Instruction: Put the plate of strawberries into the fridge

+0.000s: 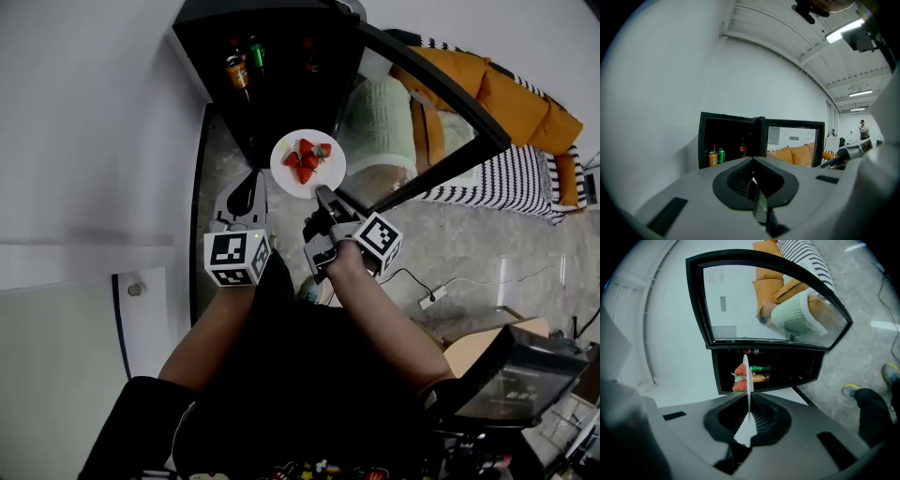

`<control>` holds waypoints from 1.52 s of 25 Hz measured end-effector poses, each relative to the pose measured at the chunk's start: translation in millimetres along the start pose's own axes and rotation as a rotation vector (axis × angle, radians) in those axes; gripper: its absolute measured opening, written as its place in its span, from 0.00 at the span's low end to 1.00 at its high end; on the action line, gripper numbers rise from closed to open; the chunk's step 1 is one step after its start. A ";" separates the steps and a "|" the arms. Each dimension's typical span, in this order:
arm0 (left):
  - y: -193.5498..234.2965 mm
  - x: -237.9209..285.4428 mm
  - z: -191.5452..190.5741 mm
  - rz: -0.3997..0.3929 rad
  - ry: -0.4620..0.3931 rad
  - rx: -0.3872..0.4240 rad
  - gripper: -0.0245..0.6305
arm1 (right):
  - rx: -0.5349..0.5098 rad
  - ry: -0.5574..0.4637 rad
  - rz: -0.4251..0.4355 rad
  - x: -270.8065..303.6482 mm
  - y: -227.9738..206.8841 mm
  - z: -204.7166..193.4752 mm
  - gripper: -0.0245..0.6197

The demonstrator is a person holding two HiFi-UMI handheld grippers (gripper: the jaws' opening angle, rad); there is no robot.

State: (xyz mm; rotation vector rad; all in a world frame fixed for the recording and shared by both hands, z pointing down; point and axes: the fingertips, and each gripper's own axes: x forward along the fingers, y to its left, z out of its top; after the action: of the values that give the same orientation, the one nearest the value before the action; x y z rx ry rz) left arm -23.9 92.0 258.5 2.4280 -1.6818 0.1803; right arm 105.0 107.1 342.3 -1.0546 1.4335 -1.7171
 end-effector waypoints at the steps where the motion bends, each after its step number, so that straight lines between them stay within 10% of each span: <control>1: 5.7 4.8 -1.5 -0.003 0.005 -0.005 0.04 | -0.002 -0.001 -0.007 5.4 -1.7 0.1 0.07; 25: 124.7 158.8 -0.5 -0.182 0.051 -0.051 0.04 | -0.033 -0.145 -0.060 177.2 1.5 16.0 0.07; 38: 133.2 177.5 -20.9 -0.108 0.012 -0.043 0.04 | -0.034 -0.108 -0.054 207.9 -26.5 38.3 0.07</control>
State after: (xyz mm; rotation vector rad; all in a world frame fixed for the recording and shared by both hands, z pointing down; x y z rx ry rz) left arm -86.0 -111.3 325.5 2.4725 -1.5289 0.1426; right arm 43.6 -86.7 406.4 -1.1960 1.3814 -1.6521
